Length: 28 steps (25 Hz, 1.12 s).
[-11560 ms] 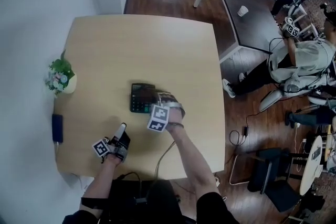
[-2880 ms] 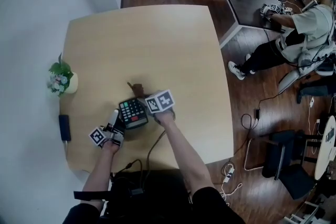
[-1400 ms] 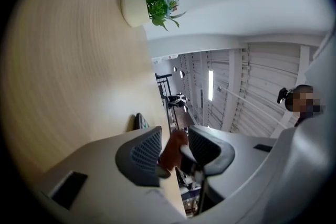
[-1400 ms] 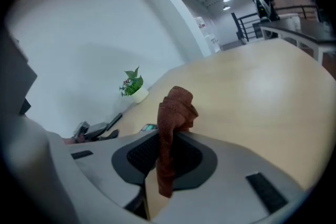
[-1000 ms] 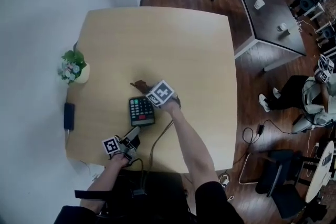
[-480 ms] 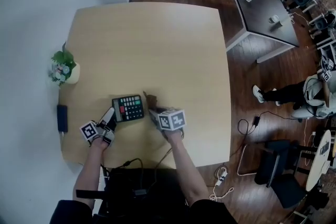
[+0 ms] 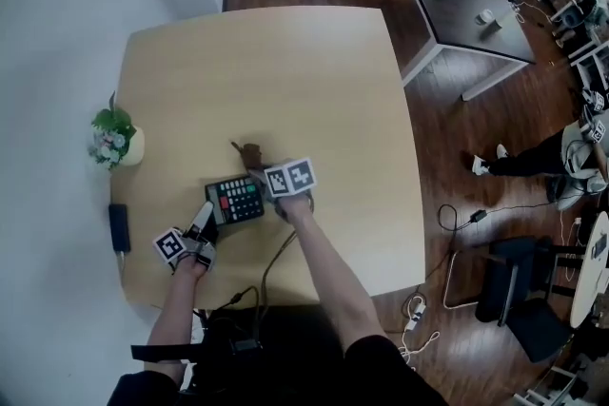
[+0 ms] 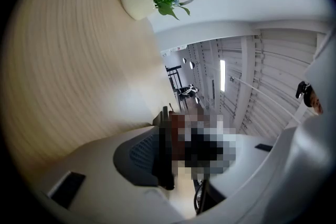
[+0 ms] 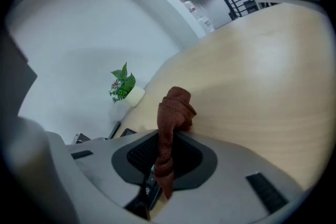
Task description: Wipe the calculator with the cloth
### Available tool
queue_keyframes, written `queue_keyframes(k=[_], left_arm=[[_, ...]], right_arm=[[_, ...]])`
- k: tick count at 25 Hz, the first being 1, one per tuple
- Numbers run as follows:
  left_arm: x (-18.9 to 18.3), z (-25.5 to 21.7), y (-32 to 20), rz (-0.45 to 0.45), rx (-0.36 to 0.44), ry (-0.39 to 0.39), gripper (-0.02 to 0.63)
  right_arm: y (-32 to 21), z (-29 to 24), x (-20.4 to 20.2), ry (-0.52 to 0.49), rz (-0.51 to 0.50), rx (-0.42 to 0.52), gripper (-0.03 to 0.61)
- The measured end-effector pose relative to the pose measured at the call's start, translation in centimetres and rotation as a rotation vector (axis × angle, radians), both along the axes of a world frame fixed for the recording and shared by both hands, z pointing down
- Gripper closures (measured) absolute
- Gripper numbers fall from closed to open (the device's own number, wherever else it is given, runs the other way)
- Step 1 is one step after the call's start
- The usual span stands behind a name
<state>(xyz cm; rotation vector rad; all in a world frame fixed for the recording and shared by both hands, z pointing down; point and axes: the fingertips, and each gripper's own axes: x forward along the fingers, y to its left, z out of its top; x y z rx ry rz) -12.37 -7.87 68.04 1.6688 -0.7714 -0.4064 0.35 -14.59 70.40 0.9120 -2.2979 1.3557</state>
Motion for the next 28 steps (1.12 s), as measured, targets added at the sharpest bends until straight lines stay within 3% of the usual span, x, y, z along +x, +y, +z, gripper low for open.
queue_keyframes(k=[5,9,11,15,19,22,28], left_arm=[[-0.5,0.0,-0.3,-0.021,-0.003,0.007,0.436],[-0.4,-0.1,-0.3,-0.021,0.0,0.021,0.436],[-0.5,0.0,-0.4,-0.018,-0.001,0.027,0.436],[-0.4,0.0,-0.2,-0.023,0.006,0.036,0.436],[-0.2,0.1,-0.1,-0.021,0.004,0.032,0.436],[0.0,-0.1,0.0,-0.02,0.006,0.035,0.436],[-0.2,-0.6,-0.1,-0.012,0.026,0.058,0.436]], right_arm=[[7.7,-0.1,1.2,-0.12,0.153,-0.093,0.511],[13.8,0.0,1.7,-0.141,0.16,-0.184,0.512],[12.0,-0.7,2.7,-0.101,0.161,-0.121,0.512],[2.3,-2.6,3.8,-0.05,0.173,0.063,0.512],[-2.1,-1.5,1.6,0.002,0.051,0.049,0.512],[0.5,0.0,0.6,0.024,-0.012,-0.028,0.511],[12.8,-0.1,1.9,-0.023,0.063,-0.112,0.511]])
